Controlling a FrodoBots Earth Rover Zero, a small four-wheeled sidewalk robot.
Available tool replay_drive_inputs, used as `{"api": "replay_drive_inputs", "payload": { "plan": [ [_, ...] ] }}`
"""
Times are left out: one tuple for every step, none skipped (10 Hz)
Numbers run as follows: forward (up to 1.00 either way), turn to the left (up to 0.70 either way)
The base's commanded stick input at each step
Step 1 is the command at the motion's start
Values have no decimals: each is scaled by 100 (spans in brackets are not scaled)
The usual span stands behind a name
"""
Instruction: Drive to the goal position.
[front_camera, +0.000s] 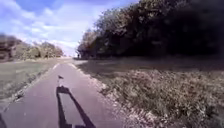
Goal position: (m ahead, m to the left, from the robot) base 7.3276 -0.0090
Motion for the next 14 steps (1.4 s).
{"api": "replay_drive_inputs", "payload": {
  "plan": [
    [0,70],
    [0,61],
    [0,44],
    [0,27],
    [0,11],
    [0,0],
    [0,0],
    [0,0],
    [0,0],
    [0,0],
    [0,0],
    [0,0],
    [0,16],
    [0,38]
  ]
}}
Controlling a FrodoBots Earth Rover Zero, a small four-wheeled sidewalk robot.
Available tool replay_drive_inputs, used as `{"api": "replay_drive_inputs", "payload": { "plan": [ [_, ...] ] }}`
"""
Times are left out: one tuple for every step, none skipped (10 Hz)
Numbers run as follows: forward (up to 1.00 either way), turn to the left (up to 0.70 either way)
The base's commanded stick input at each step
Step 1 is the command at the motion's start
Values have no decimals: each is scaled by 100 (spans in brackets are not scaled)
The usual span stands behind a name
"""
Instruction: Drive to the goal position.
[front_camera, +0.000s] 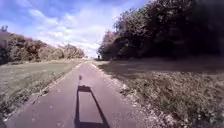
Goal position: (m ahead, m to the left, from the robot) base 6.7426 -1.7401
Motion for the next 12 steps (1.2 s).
{"api": "replay_drive_inputs", "payload": {
  "plan": [
    [0,62],
    [0,70],
    [0,70],
    [0,70],
    [0,70],
    [0,70],
    [0,47],
    [1,28],
    [6,26],
    [11,24],
    [16,22],
    [21,20]
  ]
}}
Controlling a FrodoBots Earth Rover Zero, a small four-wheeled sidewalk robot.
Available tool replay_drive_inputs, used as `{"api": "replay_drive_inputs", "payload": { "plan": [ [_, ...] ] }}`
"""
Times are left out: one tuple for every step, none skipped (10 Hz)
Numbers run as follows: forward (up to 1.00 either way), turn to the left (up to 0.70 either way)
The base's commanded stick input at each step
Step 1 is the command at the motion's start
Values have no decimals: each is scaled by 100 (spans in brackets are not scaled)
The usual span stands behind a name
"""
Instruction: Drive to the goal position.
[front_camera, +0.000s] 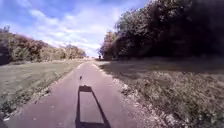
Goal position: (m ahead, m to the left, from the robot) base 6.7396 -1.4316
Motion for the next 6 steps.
{"api": "replay_drive_inputs", "payload": {
  "plan": [
    [27,18],
    [32,16],
    [37,14],
    [42,12],
    [47,10],
    [52,8]
  ]
}}
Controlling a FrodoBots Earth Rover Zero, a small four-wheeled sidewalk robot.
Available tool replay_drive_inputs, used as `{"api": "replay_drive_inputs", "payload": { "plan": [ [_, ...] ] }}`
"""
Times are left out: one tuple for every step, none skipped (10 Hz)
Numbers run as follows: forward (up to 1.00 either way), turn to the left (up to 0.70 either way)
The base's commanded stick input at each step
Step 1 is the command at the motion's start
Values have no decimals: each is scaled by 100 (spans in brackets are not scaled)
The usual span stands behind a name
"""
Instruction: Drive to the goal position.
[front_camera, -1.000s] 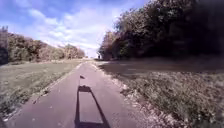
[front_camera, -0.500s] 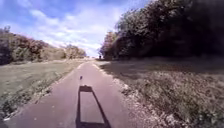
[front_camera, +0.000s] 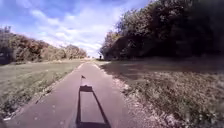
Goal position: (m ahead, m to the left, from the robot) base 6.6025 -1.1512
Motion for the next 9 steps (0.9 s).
{"api": "replay_drive_inputs", "payload": {
  "plan": [
    [57,5],
    [62,3],
    [67,1],
    [70,0],
    [70,0],
    [70,0],
    [70,0],
    [70,0],
    [70,0]
  ]
}}
